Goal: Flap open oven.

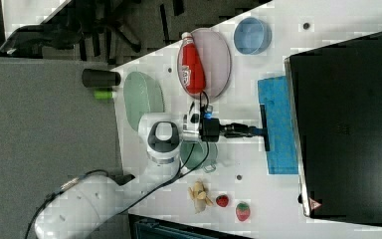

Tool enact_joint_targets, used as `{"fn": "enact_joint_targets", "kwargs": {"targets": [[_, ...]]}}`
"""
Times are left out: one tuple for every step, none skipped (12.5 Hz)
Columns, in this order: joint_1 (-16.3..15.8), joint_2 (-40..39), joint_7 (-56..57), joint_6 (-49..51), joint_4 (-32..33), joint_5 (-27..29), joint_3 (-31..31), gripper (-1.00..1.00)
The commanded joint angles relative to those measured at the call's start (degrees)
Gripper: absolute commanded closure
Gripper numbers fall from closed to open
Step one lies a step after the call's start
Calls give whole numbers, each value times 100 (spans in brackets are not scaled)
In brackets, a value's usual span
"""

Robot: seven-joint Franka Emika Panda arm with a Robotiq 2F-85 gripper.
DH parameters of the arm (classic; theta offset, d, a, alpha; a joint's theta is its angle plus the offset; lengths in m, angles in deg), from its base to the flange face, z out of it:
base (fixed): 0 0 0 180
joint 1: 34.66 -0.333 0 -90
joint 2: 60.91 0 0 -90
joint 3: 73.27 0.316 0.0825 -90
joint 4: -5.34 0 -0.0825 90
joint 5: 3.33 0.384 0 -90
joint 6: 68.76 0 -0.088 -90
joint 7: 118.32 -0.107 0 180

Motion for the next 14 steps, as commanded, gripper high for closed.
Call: {"fn": "enact_joint_targets", "kwargs": {"targets": [[-17,235,-718,-92,-126,85,-83,65],[-2,325,-718,-118,-158,188,-84,65],[19,440,-717,-163,-157,376,-84,65],[43,583,-698,-315,-156,738,-87,65],[71,749,-646,-486,-154,1235,-83,65],[75,930,-635,-606,-144,1714,-80,65],[77,1131,-635,-644,-147,2224,-81,65],[90,1365,-635,-643,-157,2850,-88,65],[108,1616,-635,-636,-161,3514,-90,65],[124,1877,-635,-624,-168,4180,-93,65],[133,2126,-635,-592,-184,4721,-93,65],[139,2365,-641,-530,-220,5154,-96,65],[148,2582,-664,-423,-292,5441,-110,65],[149,2781,-697,-235,-394,5533,-133,65]]}}
